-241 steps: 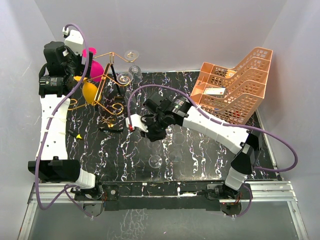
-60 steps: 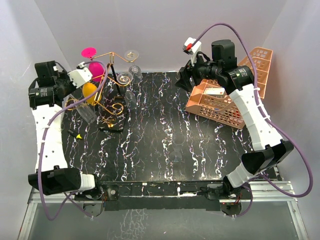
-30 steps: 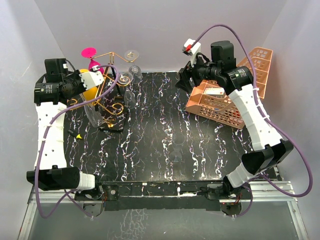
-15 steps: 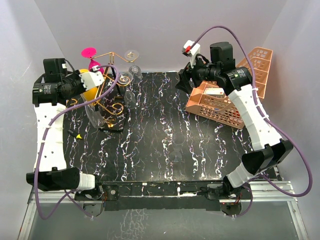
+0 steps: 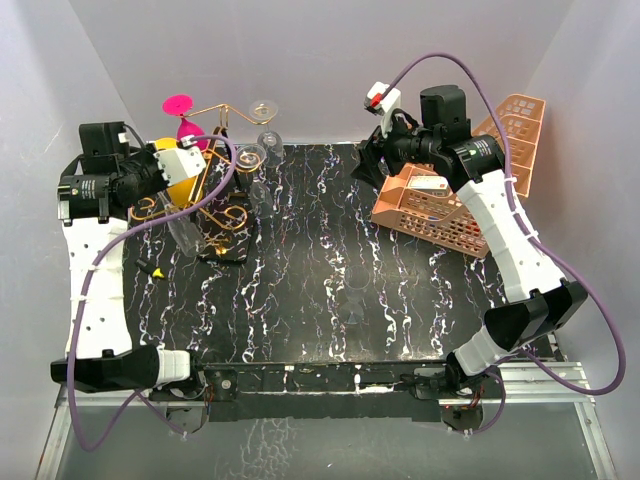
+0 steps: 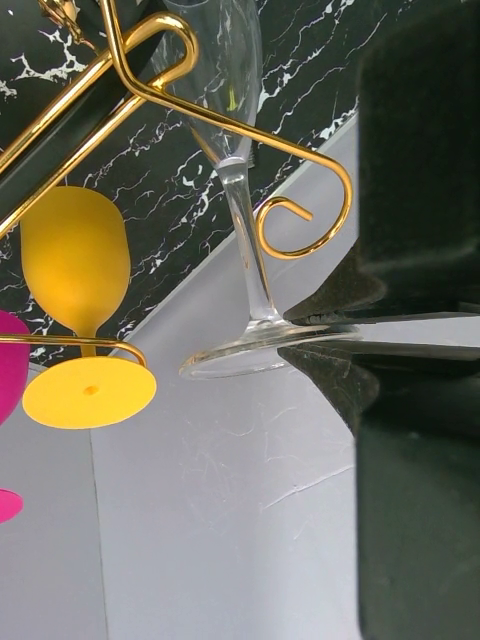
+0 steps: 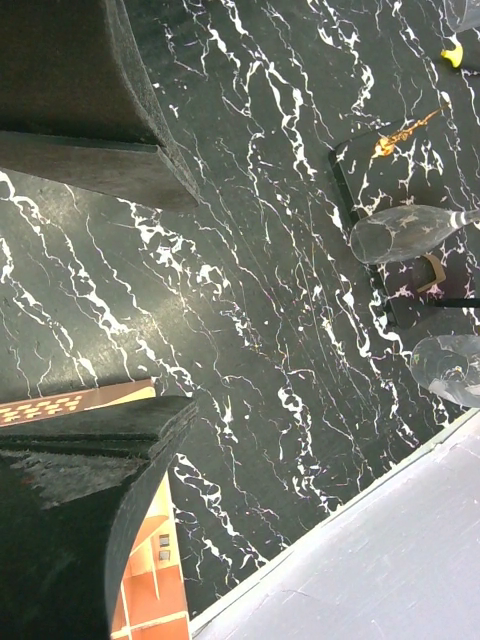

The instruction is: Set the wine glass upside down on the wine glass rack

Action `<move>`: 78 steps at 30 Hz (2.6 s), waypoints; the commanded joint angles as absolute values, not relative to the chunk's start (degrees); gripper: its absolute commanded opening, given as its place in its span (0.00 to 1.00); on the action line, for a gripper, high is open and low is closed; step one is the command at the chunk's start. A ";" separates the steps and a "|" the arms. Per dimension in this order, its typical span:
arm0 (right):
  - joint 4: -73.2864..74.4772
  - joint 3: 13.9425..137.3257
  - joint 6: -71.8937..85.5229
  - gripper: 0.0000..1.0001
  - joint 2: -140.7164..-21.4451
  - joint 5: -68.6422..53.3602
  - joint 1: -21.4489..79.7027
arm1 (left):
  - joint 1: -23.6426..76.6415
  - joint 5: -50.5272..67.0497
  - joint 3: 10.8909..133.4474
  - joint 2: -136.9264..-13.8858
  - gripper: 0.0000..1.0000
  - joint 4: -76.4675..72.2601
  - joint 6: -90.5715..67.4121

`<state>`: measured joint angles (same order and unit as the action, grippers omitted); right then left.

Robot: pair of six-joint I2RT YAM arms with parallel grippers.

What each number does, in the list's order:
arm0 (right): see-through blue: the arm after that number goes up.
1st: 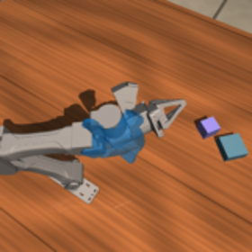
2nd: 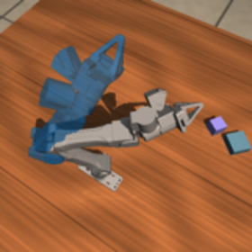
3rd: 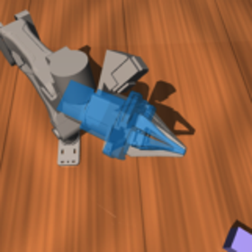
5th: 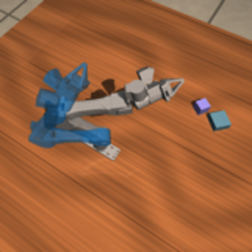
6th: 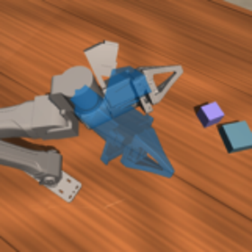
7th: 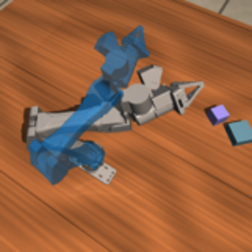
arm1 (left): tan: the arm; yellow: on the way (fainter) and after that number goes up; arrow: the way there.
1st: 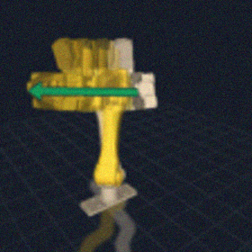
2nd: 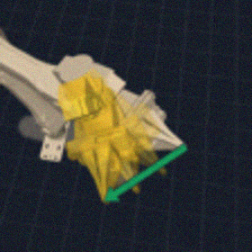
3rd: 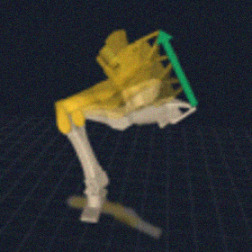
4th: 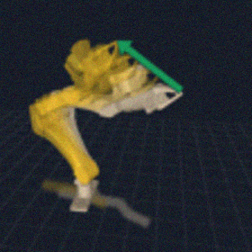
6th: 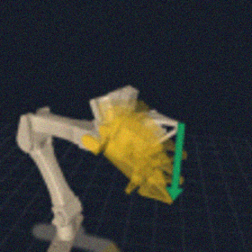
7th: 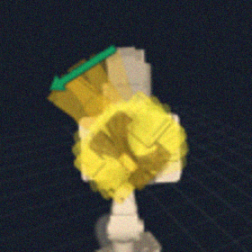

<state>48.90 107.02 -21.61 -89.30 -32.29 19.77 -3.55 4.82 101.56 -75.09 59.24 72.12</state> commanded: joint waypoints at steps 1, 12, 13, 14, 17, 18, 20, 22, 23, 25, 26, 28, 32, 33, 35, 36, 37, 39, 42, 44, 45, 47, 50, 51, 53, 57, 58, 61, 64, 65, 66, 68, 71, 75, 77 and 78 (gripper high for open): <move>45.19 106.72 -22.24 0.81 -86.56 -31.80 19.95 | -3.34 5.01 101.60 -72.45 0.00 60.06 72.68; 44.84 106.37 -22.21 0.82 -86.48 -31.72 19.92 | -3.31 1.87 99.45 -70.43 0.00 60.22 72.42; 44.76 106.23 -22.22 0.82 -86.42 -31.66 19.88 | -3.34 1.28 99.30 -70.29 0.00 60.14 72.48; 44.74 106.16 -22.16 0.82 -86.38 -31.63 19.94 | -3.38 0.68 99.12 -70.11 0.00 60.12 72.62; 44.61 105.92 -22.23 0.82 -86.25 -31.55 19.94 | -3.42 -0.73 98.58 -69.92 0.00 60.21 72.87; 44.57 105.90 -22.21 0.83 -86.28 -31.44 19.91 | -3.42 -0.98 98.47 -69.93 0.00 60.27 72.94; 44.48 105.68 -22.24 0.83 -86.31 -31.31 19.93 | -3.43 -1.14 98.35 -69.87 0.00 60.60 72.88; 44.39 105.42 -22.24 0.83 -86.18 -31.21 19.89 | -3.41 -1.26 98.16 -69.71 0.00 60.77 72.88; 44.34 105.29 -22.28 0.83 -86.22 -31.16 19.91 | -3.50 -1.50 97.97 -69.75 0.00 60.81 72.86; 44.30 105.05 -22.34 0.83 -86.13 -31.04 19.90 | -3.68 -1.94 97.91 -69.76 0.00 60.76 72.91; 44.30 104.99 -22.36 0.83 -86.13 -31.00 19.95 | -3.81 -2.27 97.88 -69.75 0.00 60.71 72.83; 44.30 104.96 -22.49 0.83 -86.07 -30.86 19.94 | -4.07 -2.89 97.82 -69.70 0.00 60.40 72.55; 44.34 105.12 -22.58 0.83 -86.22 -30.89 19.95 | -4.41 -3.71 98.00 -69.86 0.00 60.36 72.36; 44.32 105.15 -22.59 0.83 -86.29 -30.86 19.91 | -4.47 -3.84 97.92 -69.82 0.00 60.38 72.30; 44.38 105.15 -22.54 0.83 -86.31 -30.76 19.94 | -4.66 -4.47 97.81 -69.85 0.00 60.59 72.36; 44.38 105.20 -22.52 0.83 -86.39 -30.84 19.88 | -4.68 -4.70 97.74 -69.87 0.00 60.68 72.35; 44.38 105.17 -22.58 0.83 -86.35 -30.78 19.94 | -4.66 -4.96 97.66 -69.83 0.00 60.79 72.46; 44.38 105.13 -22.58 0.83 -86.35 -30.76 19.91 | -4.74 -5.49 97.59 -69.79 0.00 61.11 72.48; 44.38 105.13 -22.54 0.83 -86.48 -30.72 19.91 | -4.81 -6.16 97.35 -69.85 0.00 61.43 72.55; 44.38 105.12 -22.59 0.83 -86.48 -30.69 19.93 | -4.76 -6.58 97.16 -69.87 0.00 61.53 72.55; 44.38 105.04 -22.59 0.83 -86.48 -30.68 19.94 | -4.78 -7.05 96.93 -69.91 0.00 61.50 72.59; 44.38 104.82 -22.62 0.83 -86.40 -30.75 19.95 | -4.77 -8.06 96.57 -69.88 0.00 61.23 72.75; 44.21 104.34 -22.75 0.83 -86.30 -30.52 19.88 | -4.75 -9.74 95.99 -69.89 0.00 60.87 72.99; 44.14 104.17 -22.74 0.83 -86.26 -30.48 19.94 | -4.75 -10.12 95.98 -69.94 0.00 60.84 73.00; 44.12 103.99 -22.74 0.83 -86.31 -30.41 19.88 | -4.82 -10.34 95.98 -69.81 0.00 60.89 72.91; 44.12 103.99 -22.74 0.83 -86.37 -30.48 19.94 | -4.79 -10.98 95.86 -69.79 0.00 60.91 72.94; 44.12 103.98 -22.72 0.83 -86.39 -30.53 19.91 | -4.83 -11.32 95.63 -69.81 0.00 60.72 72.91; 44.12 103.89 -22.76 0.83 -86.38 -30.42 19.91 | -4.90 -12.21 95.06 -69.96 0.00 59.73 72.74; 44.12 103.81 -22.72 0.83 -86.36 -30.48 19.98 | -4.83 -12.22 94.84 -70.31 0.00 58.89 72.68; 44.12 103.84 -22.75 0.83 -86.37 -30.41 19.94 | -4.89 -12.07 94.83 -70.53 0.00 58.69 72.60; 44.12 103.80 -22.75 0.83 -86.32 -30.35 19.97 | -4.85 -11.94 94.83 -70.61 0.00 58.39 72.51; 44.12 103.80 -22.70 0.83 -86.29 -30.36 19.95 | -4.86 -11.50 94.84 -70.95 0.00 58.03 72.35; 44.03 103.64 -22.84 0.83 -86.22 -30.27 19.95 | -4.83 -10.59 94.77 -71.45 0.00 57.46 72.17; 43.95 103.25 -22.89 0.83 -85.99 -30.07 19.88 | -4.77 -8.96 94.27 -71.81 0.00 57.10 71.87; 43.86 103.03 -22.94 0.83 -85.96 -30.04 19.95 | -4.79 -8.29 93.94 -71.98 0.00 56.98 71.82; 43.86 103.01 -22.94 0.83 -85.91 -29.98 19.91 | -4.73 -8.08 93.81 -72.09 0.00 56.81 71.81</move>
